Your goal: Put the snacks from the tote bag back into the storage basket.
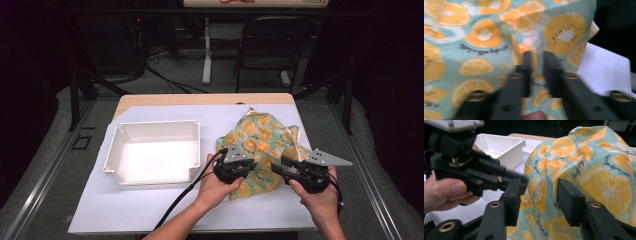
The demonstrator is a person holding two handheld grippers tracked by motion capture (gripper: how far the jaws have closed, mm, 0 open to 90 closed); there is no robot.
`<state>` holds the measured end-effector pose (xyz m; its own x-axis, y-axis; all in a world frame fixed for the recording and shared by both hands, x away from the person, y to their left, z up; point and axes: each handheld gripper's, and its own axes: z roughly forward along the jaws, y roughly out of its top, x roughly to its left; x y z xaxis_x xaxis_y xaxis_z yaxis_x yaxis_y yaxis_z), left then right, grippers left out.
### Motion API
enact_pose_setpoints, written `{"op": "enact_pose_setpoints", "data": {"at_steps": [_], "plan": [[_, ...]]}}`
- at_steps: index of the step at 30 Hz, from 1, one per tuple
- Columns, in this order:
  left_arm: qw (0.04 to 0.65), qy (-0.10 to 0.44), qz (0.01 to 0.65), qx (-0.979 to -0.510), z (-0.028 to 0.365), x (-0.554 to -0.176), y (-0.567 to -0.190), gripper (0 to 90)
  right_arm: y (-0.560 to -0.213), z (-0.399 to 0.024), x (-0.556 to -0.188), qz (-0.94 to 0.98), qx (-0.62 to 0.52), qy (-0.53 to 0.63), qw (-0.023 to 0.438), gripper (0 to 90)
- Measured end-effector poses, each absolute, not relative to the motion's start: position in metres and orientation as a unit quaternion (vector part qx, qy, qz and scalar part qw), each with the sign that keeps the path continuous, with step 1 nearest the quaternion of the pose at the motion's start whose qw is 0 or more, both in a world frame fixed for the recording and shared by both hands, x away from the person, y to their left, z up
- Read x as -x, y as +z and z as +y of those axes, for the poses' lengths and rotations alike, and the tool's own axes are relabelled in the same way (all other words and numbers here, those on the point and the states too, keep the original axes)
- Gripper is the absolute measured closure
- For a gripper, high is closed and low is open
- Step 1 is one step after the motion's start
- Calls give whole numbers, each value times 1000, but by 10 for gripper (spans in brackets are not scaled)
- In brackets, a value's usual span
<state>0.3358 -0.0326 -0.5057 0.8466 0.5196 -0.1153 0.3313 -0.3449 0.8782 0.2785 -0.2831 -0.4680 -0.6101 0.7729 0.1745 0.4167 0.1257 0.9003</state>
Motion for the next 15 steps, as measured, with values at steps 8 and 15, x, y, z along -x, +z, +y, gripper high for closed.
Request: {"op": "enact_pose_setpoints", "data": {"at_steps": [8, 15], "plan": [[486, 125, 271, -822, -49, -345, -511, 224, -468, -305, -267, 717, -429, 518, 186, 505], [467, 140, 266, -831, -62, -349, -518, 486, -456, -325, -273, 678, -458, 532, 217, 433]]}}
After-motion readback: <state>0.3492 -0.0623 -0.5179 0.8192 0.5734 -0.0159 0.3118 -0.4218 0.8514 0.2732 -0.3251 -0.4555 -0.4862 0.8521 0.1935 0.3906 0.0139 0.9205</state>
